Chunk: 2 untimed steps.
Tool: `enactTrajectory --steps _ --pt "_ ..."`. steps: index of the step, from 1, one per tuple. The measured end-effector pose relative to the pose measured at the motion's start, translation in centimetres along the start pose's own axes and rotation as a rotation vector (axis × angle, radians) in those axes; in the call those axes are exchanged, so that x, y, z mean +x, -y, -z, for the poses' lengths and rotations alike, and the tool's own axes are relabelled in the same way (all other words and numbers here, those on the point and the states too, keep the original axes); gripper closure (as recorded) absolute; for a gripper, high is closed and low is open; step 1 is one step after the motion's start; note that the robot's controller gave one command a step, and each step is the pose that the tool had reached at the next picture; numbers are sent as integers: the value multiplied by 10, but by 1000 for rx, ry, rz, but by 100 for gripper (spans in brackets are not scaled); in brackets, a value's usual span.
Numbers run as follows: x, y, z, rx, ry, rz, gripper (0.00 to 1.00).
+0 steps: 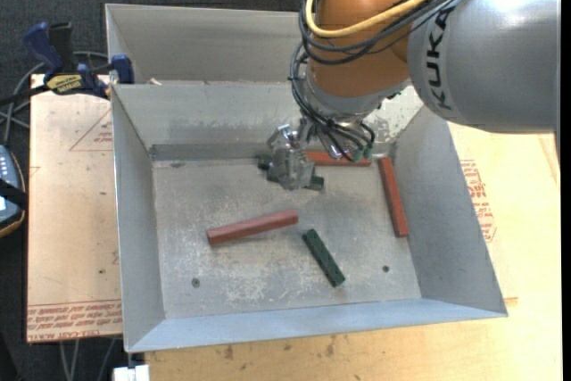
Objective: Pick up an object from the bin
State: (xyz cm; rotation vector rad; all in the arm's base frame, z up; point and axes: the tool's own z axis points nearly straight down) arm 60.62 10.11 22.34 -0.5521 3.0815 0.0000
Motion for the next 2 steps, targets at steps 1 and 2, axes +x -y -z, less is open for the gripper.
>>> enactTrajectory --steps 1,2 --pt "-17 9 32 -1 -3 109 100" --pt "-16 8 31 -3 -6 108 0"
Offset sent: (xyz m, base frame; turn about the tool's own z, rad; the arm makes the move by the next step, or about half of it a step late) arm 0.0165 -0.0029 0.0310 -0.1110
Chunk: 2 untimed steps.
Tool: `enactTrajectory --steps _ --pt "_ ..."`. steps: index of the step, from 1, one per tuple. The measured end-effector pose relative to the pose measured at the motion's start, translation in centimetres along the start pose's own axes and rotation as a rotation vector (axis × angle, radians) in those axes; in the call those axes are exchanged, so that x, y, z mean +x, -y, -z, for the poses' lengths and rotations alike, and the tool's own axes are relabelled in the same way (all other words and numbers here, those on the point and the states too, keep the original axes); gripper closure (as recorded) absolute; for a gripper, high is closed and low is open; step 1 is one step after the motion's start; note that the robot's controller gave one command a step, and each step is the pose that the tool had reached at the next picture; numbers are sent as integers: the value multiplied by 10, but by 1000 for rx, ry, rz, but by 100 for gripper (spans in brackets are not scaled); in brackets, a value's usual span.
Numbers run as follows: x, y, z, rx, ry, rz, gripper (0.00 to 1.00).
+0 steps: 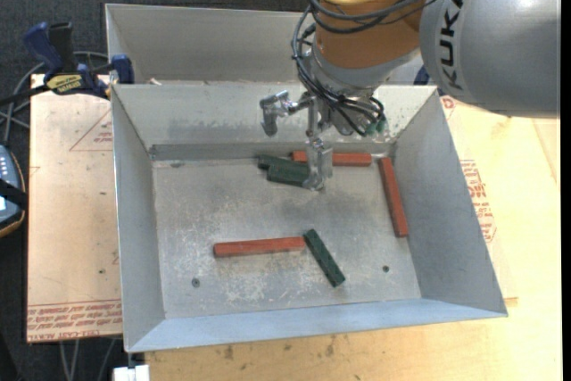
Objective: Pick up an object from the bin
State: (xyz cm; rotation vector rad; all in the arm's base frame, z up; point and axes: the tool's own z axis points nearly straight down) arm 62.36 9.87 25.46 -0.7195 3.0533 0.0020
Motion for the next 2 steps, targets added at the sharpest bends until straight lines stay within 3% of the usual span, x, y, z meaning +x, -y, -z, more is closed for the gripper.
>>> enactTrajectory --steps 1,2 --pt "44 3 -130 -4 -12 1 0" --pt "92 -11 -187 -3 -10 -132 0"
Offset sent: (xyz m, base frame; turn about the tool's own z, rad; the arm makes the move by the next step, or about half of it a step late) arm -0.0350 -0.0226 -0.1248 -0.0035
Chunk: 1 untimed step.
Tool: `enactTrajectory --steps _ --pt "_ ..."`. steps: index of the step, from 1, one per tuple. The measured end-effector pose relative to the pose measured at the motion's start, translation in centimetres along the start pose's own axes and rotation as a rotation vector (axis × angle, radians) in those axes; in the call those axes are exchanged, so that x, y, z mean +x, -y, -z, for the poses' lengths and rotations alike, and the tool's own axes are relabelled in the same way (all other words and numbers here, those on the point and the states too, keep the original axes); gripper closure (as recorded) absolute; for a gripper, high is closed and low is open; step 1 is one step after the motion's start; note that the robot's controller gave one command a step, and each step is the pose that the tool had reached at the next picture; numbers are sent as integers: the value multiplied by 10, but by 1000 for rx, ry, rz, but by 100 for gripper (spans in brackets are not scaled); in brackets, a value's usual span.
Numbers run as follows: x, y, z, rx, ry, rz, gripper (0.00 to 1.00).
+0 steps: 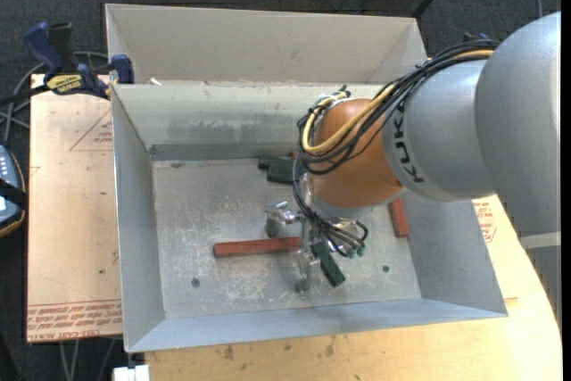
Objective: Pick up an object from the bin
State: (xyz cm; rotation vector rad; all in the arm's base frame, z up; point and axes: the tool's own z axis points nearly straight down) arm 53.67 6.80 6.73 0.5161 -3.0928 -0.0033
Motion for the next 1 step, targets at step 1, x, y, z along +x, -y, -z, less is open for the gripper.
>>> enactTrajectory --steps 1 --pt "-3 0 3 2 8 2 100"
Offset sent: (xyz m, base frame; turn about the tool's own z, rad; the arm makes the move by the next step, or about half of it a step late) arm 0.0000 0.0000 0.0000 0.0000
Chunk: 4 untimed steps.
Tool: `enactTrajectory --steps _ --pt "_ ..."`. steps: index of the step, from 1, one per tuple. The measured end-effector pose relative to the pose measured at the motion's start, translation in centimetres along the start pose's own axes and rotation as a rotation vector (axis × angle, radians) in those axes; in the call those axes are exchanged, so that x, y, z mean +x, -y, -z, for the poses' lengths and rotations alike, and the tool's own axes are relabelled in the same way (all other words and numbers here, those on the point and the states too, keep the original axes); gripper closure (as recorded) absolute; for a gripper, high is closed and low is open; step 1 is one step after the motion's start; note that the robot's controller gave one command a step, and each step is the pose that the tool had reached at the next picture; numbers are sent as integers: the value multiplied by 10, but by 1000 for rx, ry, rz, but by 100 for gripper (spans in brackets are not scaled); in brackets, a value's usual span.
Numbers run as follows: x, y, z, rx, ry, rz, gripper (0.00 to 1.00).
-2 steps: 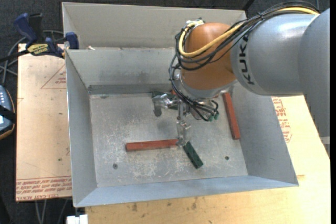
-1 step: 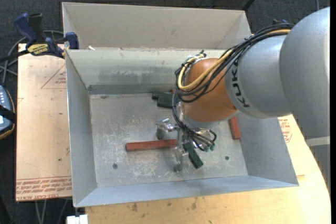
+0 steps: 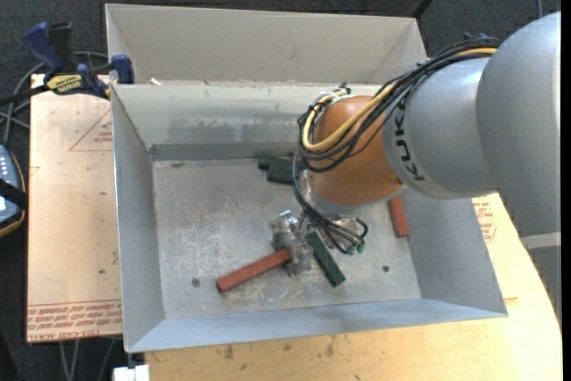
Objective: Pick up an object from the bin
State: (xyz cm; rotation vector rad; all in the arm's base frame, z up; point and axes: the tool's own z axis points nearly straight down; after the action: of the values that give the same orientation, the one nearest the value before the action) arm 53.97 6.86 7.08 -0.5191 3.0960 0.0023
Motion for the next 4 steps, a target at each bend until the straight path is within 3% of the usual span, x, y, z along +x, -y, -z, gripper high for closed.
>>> enactTrajectory --steps 1,2,3,4 --pt "-9 -14 138 2 9 14 100" --pt "-8 -14 133 1 1 14 0" --pt "8 -63 39 -3 -11 -56 0" --pt "8 -83 -2 0 -1 73 0"
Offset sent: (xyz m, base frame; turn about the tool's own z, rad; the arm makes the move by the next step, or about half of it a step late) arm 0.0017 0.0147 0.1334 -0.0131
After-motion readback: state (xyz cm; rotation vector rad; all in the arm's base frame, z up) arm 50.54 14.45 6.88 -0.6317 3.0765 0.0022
